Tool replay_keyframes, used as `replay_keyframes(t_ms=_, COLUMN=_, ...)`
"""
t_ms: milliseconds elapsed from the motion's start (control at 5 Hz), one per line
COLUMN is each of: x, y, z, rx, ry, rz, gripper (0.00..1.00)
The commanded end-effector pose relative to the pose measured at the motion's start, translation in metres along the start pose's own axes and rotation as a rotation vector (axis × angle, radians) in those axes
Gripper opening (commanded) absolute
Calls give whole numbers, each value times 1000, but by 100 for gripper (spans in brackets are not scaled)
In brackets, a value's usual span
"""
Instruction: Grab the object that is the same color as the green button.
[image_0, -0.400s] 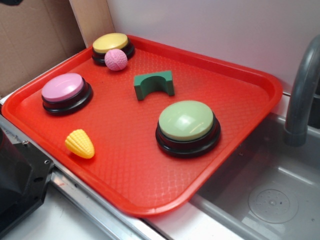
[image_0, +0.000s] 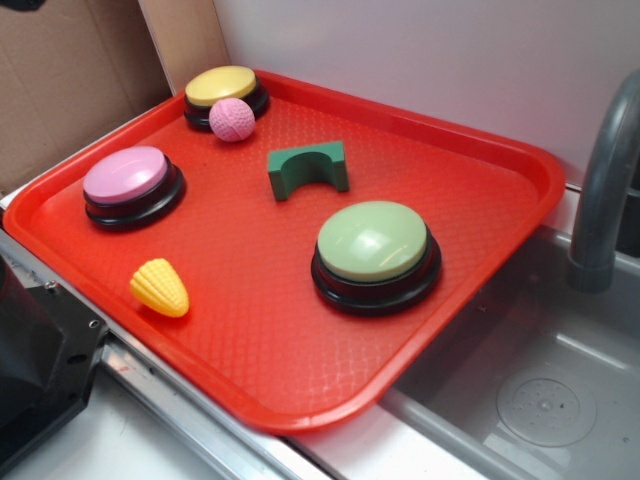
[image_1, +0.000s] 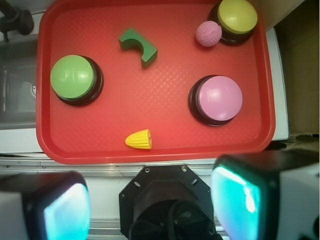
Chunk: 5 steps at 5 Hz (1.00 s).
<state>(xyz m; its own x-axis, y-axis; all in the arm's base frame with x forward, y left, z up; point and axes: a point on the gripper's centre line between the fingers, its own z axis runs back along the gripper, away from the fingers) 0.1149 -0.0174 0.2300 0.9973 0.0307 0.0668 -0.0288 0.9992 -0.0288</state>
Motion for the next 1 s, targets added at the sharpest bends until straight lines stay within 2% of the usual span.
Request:
replay_keyframes(t_ms=0, x=95, y=-22, z=-63, rx=115, ry=12, rz=-231, gripper=100)
replay_keyframes(t_ms=200, x=141, y=-39, z=-84, rx=108, ry=-58, rz=-382, gripper=100)
replay_keyframes(t_ms=400, x=171, y=-36, z=-106, rx=168, ry=-44, rz=-413, gripper=100)
replay_keyframes(t_ms=600, x=183, y=-25, z=-119, rx=145, ry=-79, rz=-405, gripper=100)
replay_keyframes(t_ms=800, x=180, y=-15, z=-149, rx=94, ry=-73, rz=-421, gripper=100)
